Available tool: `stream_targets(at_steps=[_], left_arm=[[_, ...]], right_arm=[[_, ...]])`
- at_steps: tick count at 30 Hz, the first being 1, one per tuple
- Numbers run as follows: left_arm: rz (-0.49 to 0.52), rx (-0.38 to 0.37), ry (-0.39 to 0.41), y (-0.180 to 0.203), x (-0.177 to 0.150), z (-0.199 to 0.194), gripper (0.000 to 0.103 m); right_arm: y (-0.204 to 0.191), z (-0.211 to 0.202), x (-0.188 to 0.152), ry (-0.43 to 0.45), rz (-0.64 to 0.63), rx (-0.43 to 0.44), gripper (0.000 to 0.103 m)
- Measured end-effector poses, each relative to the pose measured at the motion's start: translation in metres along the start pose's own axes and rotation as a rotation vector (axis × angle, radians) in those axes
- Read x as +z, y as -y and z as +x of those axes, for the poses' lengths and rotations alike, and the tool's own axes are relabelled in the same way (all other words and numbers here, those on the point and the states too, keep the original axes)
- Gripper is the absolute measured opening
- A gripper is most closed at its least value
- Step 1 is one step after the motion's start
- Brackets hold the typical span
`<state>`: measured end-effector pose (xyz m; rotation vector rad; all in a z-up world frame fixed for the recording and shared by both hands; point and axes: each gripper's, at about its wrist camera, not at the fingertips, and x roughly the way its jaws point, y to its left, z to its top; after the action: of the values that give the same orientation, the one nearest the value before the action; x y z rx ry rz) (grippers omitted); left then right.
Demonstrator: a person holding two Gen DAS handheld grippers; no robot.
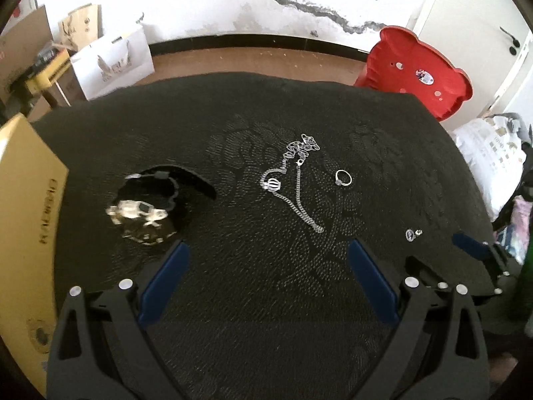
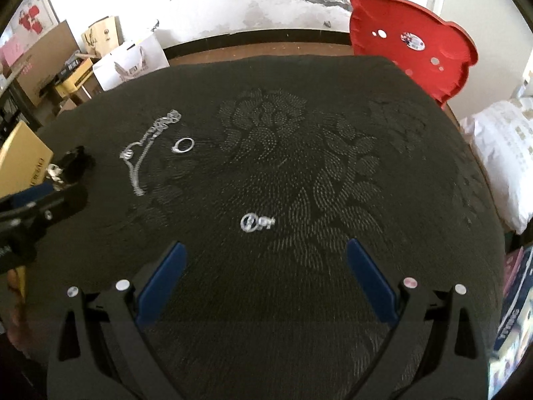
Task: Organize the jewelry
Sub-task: 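Grasp the silver chain necklace with the left tool while the right tool grasps the earrings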
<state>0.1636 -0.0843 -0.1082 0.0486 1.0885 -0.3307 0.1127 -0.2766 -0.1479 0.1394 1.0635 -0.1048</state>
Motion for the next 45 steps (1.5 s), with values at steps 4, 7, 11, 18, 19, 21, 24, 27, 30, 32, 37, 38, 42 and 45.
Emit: stream_targets(at_steps=[4,7,11,18,19,21,24,27,30,32,37,38,42,45], left_arm=[[0.001,-0.004,0.006,0.004,0.001,0.012,0.094],[-0.015,-0.019,0.004,0.012,0.004,0.023,0.094],[0.013,-0.038,0.005,0.02,0.006,0.042,0.094],[0.039,-0.007,0.021,0.027,0.026,0.065,0.097],[0.049,0.004,0.023,0.031,0.029,0.067,0.097],[0.054,-0.002,0.032,0.036,0.033,0.069,0.097],[0.078,0.023,0.079,0.044,0.038,0.064,0.097],[0.121,0.054,0.074,0.046,0.039,0.068,0.097],[0.124,0.086,0.031,0.035,0.036,0.08,0.097],[0.119,0.082,0.036,0.033,0.036,0.075,0.097],[0.105,0.097,0.054,0.032,0.029,0.065,0.097],[0.099,0.094,0.055,0.03,0.027,0.065,0.097],[0.115,0.098,0.072,0.028,0.022,0.065,0.097],[0.097,0.112,0.064,0.029,0.026,0.065,0.088]], right_arm=[[-0.003,0.018,-0.002,0.017,-0.021,-0.037,0.095],[-0.006,0.023,0.0,0.024,-0.01,-0.056,0.095],[-0.01,0.022,-0.001,0.03,-0.03,-0.07,0.095],[-0.005,0.022,-0.003,0.036,-0.025,-0.047,0.095],[-0.004,0.021,-0.004,0.037,-0.027,-0.045,0.095],[-0.005,0.02,-0.006,0.038,-0.034,-0.042,0.095],[-0.003,0.019,-0.007,0.035,-0.036,-0.037,0.095],[-0.004,0.019,-0.006,0.035,-0.031,-0.044,0.095],[-0.004,0.02,-0.004,0.03,-0.034,-0.041,0.095],[-0.004,0.02,-0.004,0.028,-0.039,-0.039,0.095],[-0.002,0.02,-0.003,0.016,-0.038,-0.041,0.095],[-0.002,0.02,-0.003,0.016,-0.039,-0.042,0.095],[-0.001,0.02,-0.002,0.012,-0.037,-0.037,0.095],[0.0,0.02,-0.001,0.008,-0.04,-0.038,0.095]])
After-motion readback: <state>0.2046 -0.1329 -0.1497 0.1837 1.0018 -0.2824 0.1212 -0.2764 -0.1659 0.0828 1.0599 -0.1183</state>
